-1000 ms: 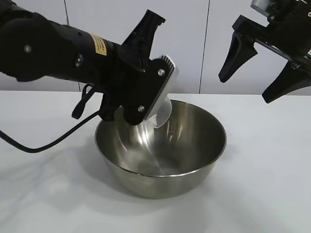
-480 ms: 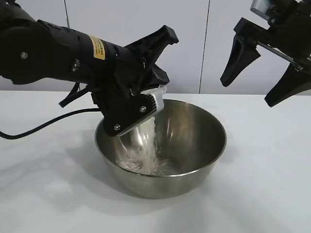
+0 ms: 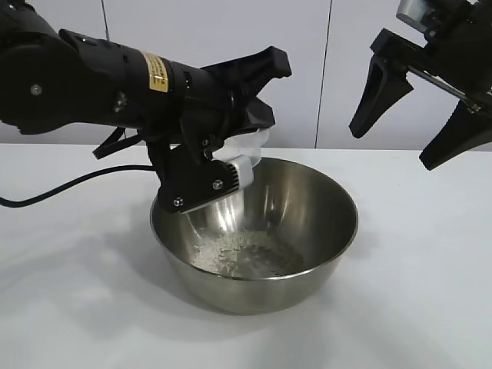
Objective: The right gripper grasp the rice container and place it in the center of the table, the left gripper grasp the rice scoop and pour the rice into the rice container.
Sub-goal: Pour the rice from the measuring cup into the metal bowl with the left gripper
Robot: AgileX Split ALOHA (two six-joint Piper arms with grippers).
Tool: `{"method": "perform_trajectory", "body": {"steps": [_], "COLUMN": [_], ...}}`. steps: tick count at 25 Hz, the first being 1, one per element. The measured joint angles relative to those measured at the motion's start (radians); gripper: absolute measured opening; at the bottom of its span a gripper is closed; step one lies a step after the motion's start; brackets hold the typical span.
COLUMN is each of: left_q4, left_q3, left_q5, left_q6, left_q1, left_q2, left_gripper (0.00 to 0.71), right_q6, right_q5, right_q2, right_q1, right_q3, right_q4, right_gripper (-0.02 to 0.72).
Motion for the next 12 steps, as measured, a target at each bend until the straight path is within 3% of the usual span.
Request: {"method": "perform_trajectory", "body": {"steps": [8, 12], "left_q4": [0.002, -0.053], "left_q3": [0.000, 0.007], "left_q5": [-0.012, -0.031], "left_q6": [-0.012, -0.179], "left_q1": [0.000, 0.000], "left_q2": [0.000, 0.000], "left_gripper": [0.012, 0.012], "right_q6": [0.000, 0.000], "right_q5": [0.000, 0.000], "right_q2": [0.000, 0.000], "right_q1": [0.000, 0.000], "right_q3": [0.000, 0.000], "right_q4": [0.000, 0.000], "right_gripper": [0.642, 0.642]}}
